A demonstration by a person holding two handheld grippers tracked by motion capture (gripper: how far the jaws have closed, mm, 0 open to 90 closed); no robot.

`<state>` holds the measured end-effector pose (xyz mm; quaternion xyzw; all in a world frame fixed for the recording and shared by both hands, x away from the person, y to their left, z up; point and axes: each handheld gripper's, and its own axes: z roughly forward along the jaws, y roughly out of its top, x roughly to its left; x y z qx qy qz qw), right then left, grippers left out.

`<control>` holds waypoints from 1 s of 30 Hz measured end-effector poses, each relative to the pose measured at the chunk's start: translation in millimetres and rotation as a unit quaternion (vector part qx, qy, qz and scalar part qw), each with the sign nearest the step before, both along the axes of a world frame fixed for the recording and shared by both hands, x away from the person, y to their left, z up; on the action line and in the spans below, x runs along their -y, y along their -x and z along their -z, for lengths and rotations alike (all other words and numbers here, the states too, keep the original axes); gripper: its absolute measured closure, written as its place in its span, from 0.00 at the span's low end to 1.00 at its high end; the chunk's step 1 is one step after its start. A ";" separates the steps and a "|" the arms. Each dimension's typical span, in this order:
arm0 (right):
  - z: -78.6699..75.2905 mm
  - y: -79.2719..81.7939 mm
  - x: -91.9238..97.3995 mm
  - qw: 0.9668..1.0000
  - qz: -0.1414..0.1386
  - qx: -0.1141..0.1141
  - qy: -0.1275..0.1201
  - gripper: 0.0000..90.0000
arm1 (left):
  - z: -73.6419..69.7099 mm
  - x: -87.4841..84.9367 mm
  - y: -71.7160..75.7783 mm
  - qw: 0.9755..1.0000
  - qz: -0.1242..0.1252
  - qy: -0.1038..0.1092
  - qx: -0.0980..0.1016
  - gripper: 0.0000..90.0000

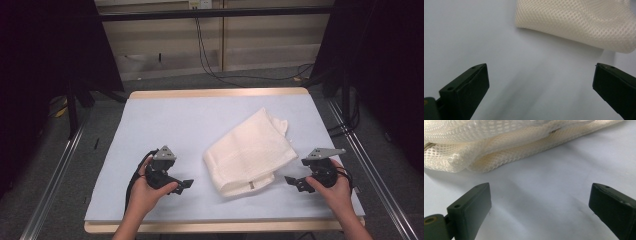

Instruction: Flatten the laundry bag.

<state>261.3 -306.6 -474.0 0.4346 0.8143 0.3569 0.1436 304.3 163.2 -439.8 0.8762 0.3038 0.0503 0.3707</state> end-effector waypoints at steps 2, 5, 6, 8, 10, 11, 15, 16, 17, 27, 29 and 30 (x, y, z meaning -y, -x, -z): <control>-0.3 -0.3 -0.1 1.000 -0.002 0.000 0.000 0.04 | -1.3 5.8 -1.8 1.000 0.004 -0.001 -0.004 0.00; -0.7 0.3 -0.5 1.000 -0.001 -0.002 0.001 0.04 | -2.7 12.9 -2.9 1.000 0.007 0.003 -0.006 0.01; -0.6 1.0 -0.5 1.000 -0.004 -0.002 0.005 0.04 | -4.8 19.5 -4.5 1.000 0.012 0.006 -0.012 0.01; -0.4 1.4 -0.6 1.000 -0.005 -0.004 0.005 0.04 | -6.1 26.0 -5.8 1.000 0.017 0.010 -0.015 0.00; -0.4 1.4 -0.5 1.000 -0.005 -0.005 0.005 0.04 | -6.8 31.6 -7.9 0.999 0.026 0.012 -0.020 0.00; -0.4 1.0 -0.5 1.000 -0.006 -0.005 0.006 0.04 | -8.2 34.0 -8.7 0.999 0.028 0.006 -0.022 0.00; -0.5 0.6 -1.1 1.000 -0.007 -0.006 0.005 0.05 | -11.6 43.6 -11.2 0.999 0.046 0.008 -0.026 0.00; -0.3 0.6 -1.0 1.000 -0.007 -0.006 0.006 0.05 | -12.6 46.3 -11.4 0.999 0.046 0.010 -0.028 0.00; -0.1 0.3 -0.8 1.000 -0.008 -0.007 0.006 0.05 | -13.4 48.6 -12.1 0.999 0.043 0.009 -0.028 0.00; -0.3 -1.0 -1.0 1.000 -0.011 -0.007 0.002 0.05 | -23.4 69.9 -10.2 0.996 0.088 -0.018 -0.017 0.00; -0.4 -1.0 -1.6 1.000 -0.012 -0.007 0.003 0.05 | -25.9 77.0 -8.1 0.994 0.108 -0.024 -0.018 0.00; -0.5 -1.0 -1.7 1.000 -0.013 -0.007 0.003 0.05 | -26.3 79.2 -7.7 0.993 0.112 -0.027 -0.017 0.01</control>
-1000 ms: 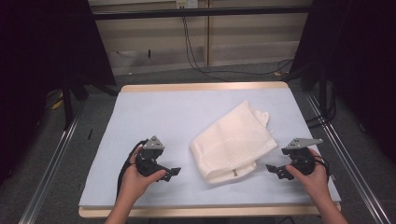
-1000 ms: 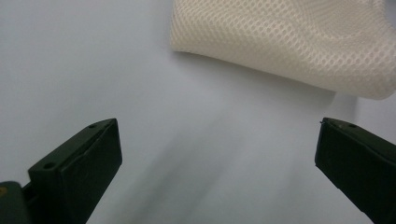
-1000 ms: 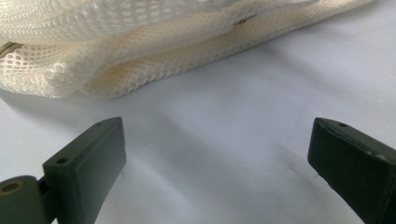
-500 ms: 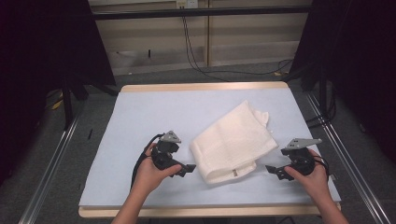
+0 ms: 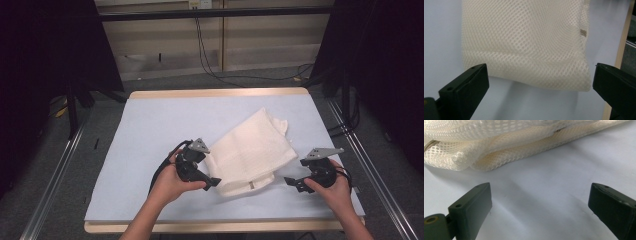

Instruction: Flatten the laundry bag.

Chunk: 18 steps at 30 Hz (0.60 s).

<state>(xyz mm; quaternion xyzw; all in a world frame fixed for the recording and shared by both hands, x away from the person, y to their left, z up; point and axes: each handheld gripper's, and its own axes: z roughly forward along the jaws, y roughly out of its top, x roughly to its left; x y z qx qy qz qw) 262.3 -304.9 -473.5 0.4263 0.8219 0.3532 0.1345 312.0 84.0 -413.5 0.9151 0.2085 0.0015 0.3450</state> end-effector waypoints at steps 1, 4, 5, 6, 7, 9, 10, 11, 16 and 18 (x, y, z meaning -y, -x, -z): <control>-0.2 0.2 -0.2 1.000 0.002 0.000 0.003 0.05 | -0.2 2.5 0.7 1.000 0.001 -0.003 0.003 0.01; -0.5 0.3 0.0 1.000 0.001 0.001 0.002 0.05 | -1.3 8.6 2.3 1.000 0.006 -0.010 0.006 0.01; -0.6 0.4 -0.1 1.000 0.003 0.000 0.002 0.05 | -1.3 10.5 2.7 1.000 0.009 -0.009 0.009 0.02; -0.7 0.3 0.1 1.000 0.002 0.001 0.002 0.05 | -0.9 13.1 4.1 1.000 0.007 -0.007 0.009 0.02; -0.8 0.3 0.1 1.000 0.002 0.002 0.002 0.05 | -0.8 15.4 4.7 1.000 0.014 -0.011 0.009 0.02; -1.0 0.4 0.3 1.000 0.003 0.002 0.001 0.05 | 0.8 20.8 7.0 1.000 0.020 -0.010 0.011 0.04; -1.0 0.4 0.3 1.000 0.003 0.002 0.000 0.05 | 1.5 23.3 7.9 1.000 0.022 -0.016 0.014 0.04; -0.9 0.4 0.3 1.000 0.002 0.002 0.001 0.05 | 2.1 25.7 8.6 0.999 0.021 -0.019 0.017 0.05; -1.6 0.9 -0.4 1.000 0.001 0.002 -0.004 0.05 | 9.3 36.8 10.8 0.998 0.045 -0.033 0.013 0.12; -1.8 0.9 -0.5 1.000 0.000 0.000 -0.006 0.05 | 12.3 40.3 12.2 0.998 0.045 -0.034 0.015 0.13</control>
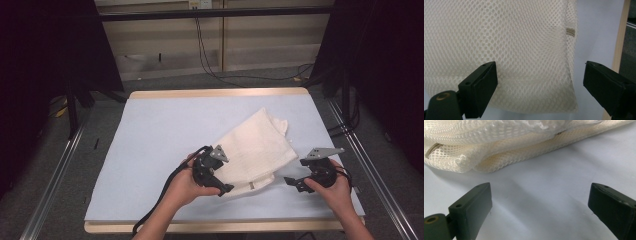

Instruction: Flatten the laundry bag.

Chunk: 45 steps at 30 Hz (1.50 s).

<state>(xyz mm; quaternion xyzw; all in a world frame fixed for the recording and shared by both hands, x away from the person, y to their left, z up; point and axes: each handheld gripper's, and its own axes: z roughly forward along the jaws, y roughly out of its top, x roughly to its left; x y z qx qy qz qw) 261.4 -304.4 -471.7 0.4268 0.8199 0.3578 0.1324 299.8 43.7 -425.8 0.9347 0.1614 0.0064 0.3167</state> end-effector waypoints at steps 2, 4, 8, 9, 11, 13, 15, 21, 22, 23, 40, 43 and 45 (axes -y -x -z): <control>0.2 -0.6 0.0 1.000 -0.004 0.003 0.000 0.05 | 2.4 1.9 0.1 1.000 0.013 0.000 -0.001 0.17; 0.3 -0.9 -0.3 1.000 -0.002 0.005 0.003 0.05 | 4.0 3.1 0.3 1.000 0.020 -0.014 0.004 0.22; -0.4 -0.6 -0.5 1.000 -0.001 0.005 0.000 0.05 | 5.2 2.3 -0.3 1.000 0.011 -0.014 0.003 0.37; -0.4 -0.6 -0.5 1.000 -0.001 0.005 0.000 0.05 | 5.2 2.3 -0.3 1.000 0.011 -0.014 0.003 0.39; -0.6 -0.4 -0.7 1.000 0.000 0.006 0.000 0.05 | 4.1 0.0 -2.1 1.000 0.016 -0.011 -0.003 0.42; -0.6 -0.5 -0.9 1.000 0.001 0.008 0.000 0.05 | 4.2 0.1 -1.1 1.000 0.013 -0.011 -0.007 0.46; -0.7 -0.5 -1.3 1.000 0.003 0.007 0.001 0.05 | 4.6 -0.1 -0.9 1.000 0.018 -0.009 -0.014 0.56; -0.3 -1.0 -2.5 1.000 -0.002 0.010 0.001 0.06 | 3.1 -0.8 -0.9 0.999 0.029 -0.019 -0.025 0.86; -0.2 -1.1 -2.6 1.000 -0.002 0.011 0.001 0.06 | 2.5 -1.1 -1.0 0.999 0.022 -0.013 -0.030 0.88; -0.2 -1.1 -2.6 1.000 -0.002 0.011 0.001 0.06 | 2.5 -1.1 -1.0 0.999 0.022 -0.013 -0.030 0.90; -1.3 -2.2 -16.4 0.999 -0.028 0.029 -0.001 0.47 | -44.0 -33.6 -23.4 0.997 -0.048 0.049 -0.034 0.94; -3.6 -2.8 -18.5 0.999 -0.032 0.027 -0.003 0.57 | -44.1 -35.4 -25.2 0.996 -0.052 0.056 -0.035 0.94; -5.9 -3.3 -22.9 0.999 -0.039 0.027 -0.012 0.69 | -44.3 -37.1 -26.8 0.996 -0.055 0.058 -0.034 0.94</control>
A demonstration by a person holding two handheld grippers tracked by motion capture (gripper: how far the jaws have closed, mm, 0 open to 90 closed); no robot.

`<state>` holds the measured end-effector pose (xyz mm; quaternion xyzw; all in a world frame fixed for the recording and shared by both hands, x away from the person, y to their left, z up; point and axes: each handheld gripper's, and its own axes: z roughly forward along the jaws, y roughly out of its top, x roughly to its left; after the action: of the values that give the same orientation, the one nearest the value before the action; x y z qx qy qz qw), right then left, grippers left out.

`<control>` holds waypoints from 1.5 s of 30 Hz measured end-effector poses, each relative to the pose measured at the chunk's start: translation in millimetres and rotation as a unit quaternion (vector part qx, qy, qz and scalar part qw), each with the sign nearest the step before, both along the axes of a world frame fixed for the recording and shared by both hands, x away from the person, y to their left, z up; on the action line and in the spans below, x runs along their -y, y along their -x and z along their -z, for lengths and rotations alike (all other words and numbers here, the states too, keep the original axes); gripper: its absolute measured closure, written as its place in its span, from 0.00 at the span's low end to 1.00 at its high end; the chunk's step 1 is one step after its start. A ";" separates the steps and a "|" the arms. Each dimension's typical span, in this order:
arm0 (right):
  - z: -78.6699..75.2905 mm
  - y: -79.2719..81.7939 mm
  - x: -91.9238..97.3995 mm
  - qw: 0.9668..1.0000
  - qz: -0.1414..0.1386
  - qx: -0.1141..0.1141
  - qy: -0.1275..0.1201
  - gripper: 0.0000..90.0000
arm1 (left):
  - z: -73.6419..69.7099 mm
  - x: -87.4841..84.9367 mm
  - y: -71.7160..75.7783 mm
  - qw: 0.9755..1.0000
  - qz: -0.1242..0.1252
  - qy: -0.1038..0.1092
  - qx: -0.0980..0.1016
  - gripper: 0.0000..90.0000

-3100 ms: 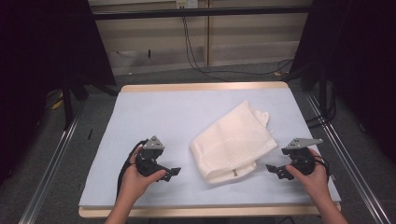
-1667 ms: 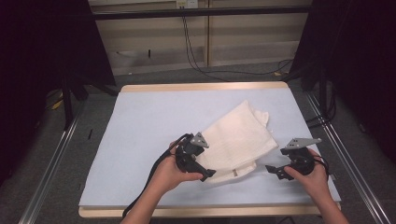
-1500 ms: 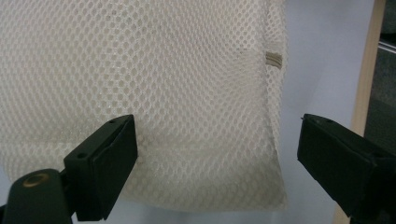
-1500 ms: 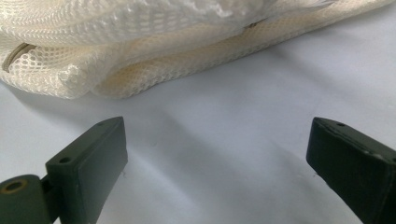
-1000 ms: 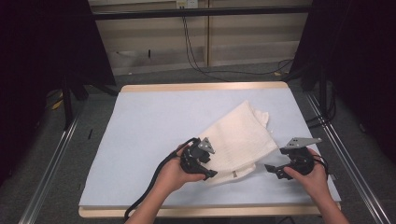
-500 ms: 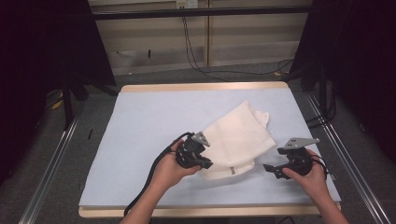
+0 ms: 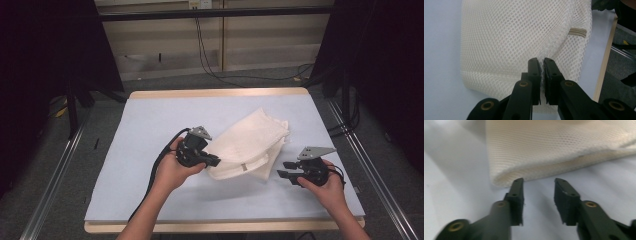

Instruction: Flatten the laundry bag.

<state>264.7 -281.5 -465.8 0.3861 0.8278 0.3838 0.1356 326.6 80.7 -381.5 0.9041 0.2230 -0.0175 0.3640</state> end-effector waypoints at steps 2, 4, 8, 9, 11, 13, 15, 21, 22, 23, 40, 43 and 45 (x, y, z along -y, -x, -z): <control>-1.3 -0.2 -4.1 1.000 -0.009 0.000 0.000 0.71 | -1.8 -2.6 -2.0 1.000 -0.004 -0.003 0.001 0.94; -2.5 0.0 -8.9 1.000 -0.018 -0.007 0.001 0.71 | -3.0 -4.3 -3.4 1.000 -0.005 -0.005 0.001 0.94; -6.0 1.3 -17.1 0.999 -0.036 -0.002 0.015 0.86 | -6.4 -7.7 -6.9 1.000 -0.012 0.002 0.004 0.94; -6.5 0.9 -18.1 0.999 -0.037 0.001 0.012 0.89 | -7.3 -8.4 -7.2 1.000 -0.016 0.004 0.001 0.94; -7.6 -0.2 -19.1 0.999 -0.037 0.003 -0.001 0.98 | -8.6 -9.7 -8.6 1.000 -0.020 0.006 0.004 0.94; -9.7 -0.9 -20.6 0.999 -0.030 0.010 0.004 1.00 | -10.9 -11.7 -10.6 1.000 -0.020 0.002 0.005 0.94; -11.2 -3.1 -22.4 0.999 -0.031 0.017 -0.001 1.00 | -12.8 -14.5 -12.5 1.000 -0.027 0.002 0.006 0.94; -12.2 -8.9 -36.8 0.999 -0.035 0.021 -0.009 1.00 | -16.0 -22.9 -16.7 0.998 -0.053 0.018 0.008 0.94; -12.2 -8.9 -36.8 0.999 -0.035 0.021 -0.009 1.00 | -16.0 -22.9 -16.7 0.998 -0.053 0.018 0.008 0.94; -12.2 -10.9 -40.9 0.999 -0.038 0.020 -0.011 1.00 | -16.7 -27.6 -19.8 0.998 -0.055 0.015 0.010 0.94; 4.9 -17.2 -52.3 0.999 -0.043 0.014 0.020 1.00 | -19.2 -62.8 -55.7 0.989 -0.145 0.018 0.019 0.94; 5.6 -17.8 -53.0 0.999 -0.044 0.014 0.023 1.00 | -21.2 -68.2 -64.0 0.987 -0.156 0.016 0.021 0.94; 5.4 -17.8 -53.2 0.999 -0.042 0.015 0.023 1.00 | -21.7 -71.8 -68.8 0.985 -0.171 0.017 0.024 0.93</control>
<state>282.5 -228.3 -471.2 0.3422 0.8498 0.3753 0.1408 395.4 152.5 -359.8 0.8464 0.3650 0.0629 0.3826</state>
